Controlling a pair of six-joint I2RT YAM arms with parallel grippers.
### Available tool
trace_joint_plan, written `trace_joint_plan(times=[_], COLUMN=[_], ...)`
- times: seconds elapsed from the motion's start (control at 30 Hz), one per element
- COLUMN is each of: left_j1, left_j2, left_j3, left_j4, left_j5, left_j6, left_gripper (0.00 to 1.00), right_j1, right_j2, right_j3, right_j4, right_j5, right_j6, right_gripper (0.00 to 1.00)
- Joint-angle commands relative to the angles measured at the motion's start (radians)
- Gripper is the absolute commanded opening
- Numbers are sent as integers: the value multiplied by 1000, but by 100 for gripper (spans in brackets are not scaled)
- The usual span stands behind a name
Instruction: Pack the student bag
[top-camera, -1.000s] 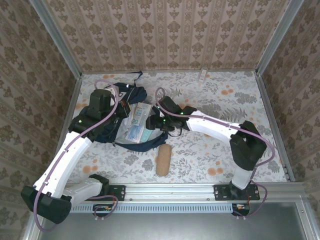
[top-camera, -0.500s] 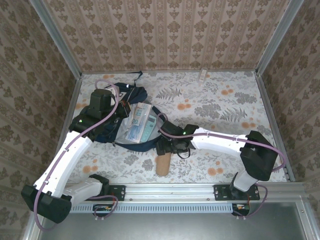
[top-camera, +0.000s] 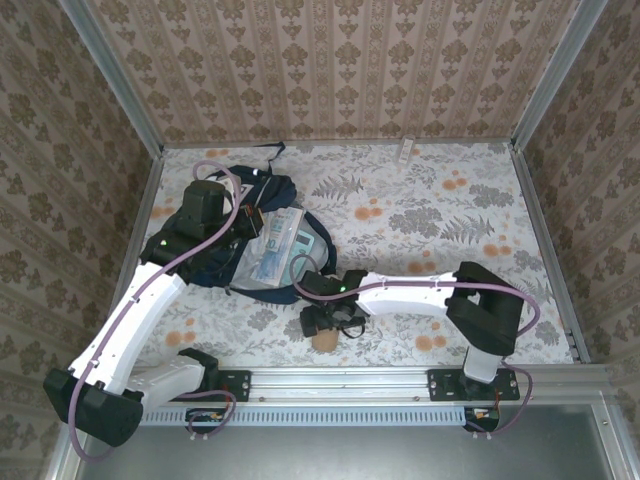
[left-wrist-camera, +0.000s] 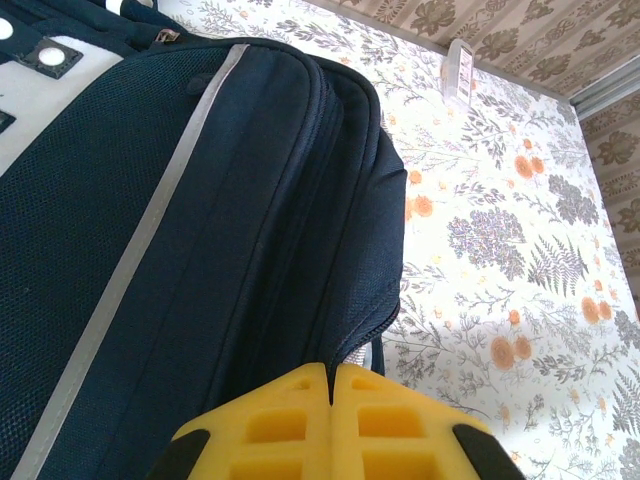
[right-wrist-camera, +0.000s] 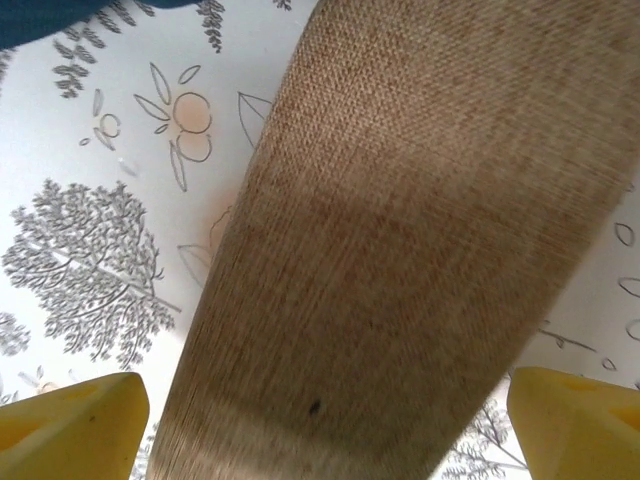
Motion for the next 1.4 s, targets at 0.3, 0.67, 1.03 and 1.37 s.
trace_joint_plan(times=[0.3,0.67,1.03,1.37], left_j1=[-4,-4,-5,-5], left_j2=[-30,-20,16,51], left_j3=[12,29,44,57], left_j4=[34,30,50,64], left_j5=[4,-8,-11,1], left_j6=[10,9,20,20], left_gripper=[0,0,0,0], right_j1=[-101,-363,-303,-203], right_j2=[-16,19,-115,-240], right_j3=[-21,12,-171,-346], right_j4=[-13,28,103,281], right_j5=[94,120,136,321], right_j6=[-27,-313,-154,-106], right_gripper=[62,69,85,82])
